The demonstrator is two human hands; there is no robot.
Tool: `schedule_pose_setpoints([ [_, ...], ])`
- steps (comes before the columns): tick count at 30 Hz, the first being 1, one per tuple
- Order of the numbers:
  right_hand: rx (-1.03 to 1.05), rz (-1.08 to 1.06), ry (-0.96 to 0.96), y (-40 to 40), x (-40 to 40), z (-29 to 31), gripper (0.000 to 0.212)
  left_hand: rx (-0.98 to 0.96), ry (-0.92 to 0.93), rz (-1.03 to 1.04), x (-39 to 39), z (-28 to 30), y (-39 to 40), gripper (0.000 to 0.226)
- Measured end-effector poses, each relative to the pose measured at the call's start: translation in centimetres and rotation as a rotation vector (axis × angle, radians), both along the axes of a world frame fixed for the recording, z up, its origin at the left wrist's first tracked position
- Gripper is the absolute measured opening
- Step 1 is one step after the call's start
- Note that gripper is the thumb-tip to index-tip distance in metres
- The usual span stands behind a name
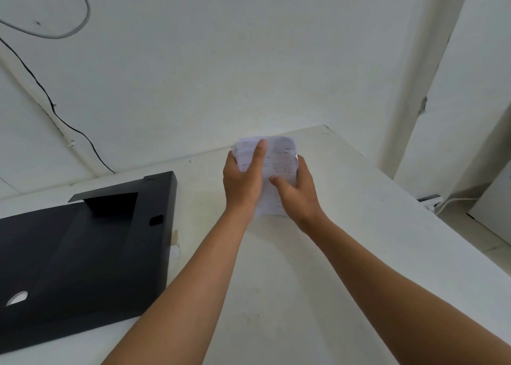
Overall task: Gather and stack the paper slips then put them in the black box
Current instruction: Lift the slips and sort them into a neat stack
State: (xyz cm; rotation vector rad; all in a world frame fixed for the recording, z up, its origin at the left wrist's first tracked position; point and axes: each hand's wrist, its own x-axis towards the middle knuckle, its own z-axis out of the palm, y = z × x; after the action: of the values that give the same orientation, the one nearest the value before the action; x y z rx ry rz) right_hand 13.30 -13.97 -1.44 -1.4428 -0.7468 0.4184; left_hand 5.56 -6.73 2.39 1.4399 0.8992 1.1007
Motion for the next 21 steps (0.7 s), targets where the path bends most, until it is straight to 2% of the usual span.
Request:
schedule_pose_setpoints([
  [3,0.010,0.004,-0.003,0.2,0.4,0.3,0.044,0.021,-0.033,0.013,-0.7,-0.4,0.5,0.030],
  [5,0.001,-0.043,0.040,-0.3,0.8,-0.6,0.044,0.009,0.017,-0.035,-1.4,-1.6,0.9,0.035],
  [8,-0.033,-0.065,0.068,-0.6,0.8,-1.8,0.030,0.009,0.107,-0.088,-2.1,-3.9,1.0,0.030],
  [14,-0.058,-0.047,-0.045,0.3,0.5,-0.7,0.024,0.160,0.139,-0.014,-1.9,-4.0,0.2,0.023],
  [18,-0.202,-0.017,-0.112,-0.1,0.9,-1.6,0.028,0.222,0.297,-0.109,-2.6,-5.1,0.4,0.021],
  [21,-0.145,-0.065,-0.106,-0.1,0.5,-1.8,0.030,0.280,0.312,-0.141,-2.8,-5.6,0.3,0.021],
])
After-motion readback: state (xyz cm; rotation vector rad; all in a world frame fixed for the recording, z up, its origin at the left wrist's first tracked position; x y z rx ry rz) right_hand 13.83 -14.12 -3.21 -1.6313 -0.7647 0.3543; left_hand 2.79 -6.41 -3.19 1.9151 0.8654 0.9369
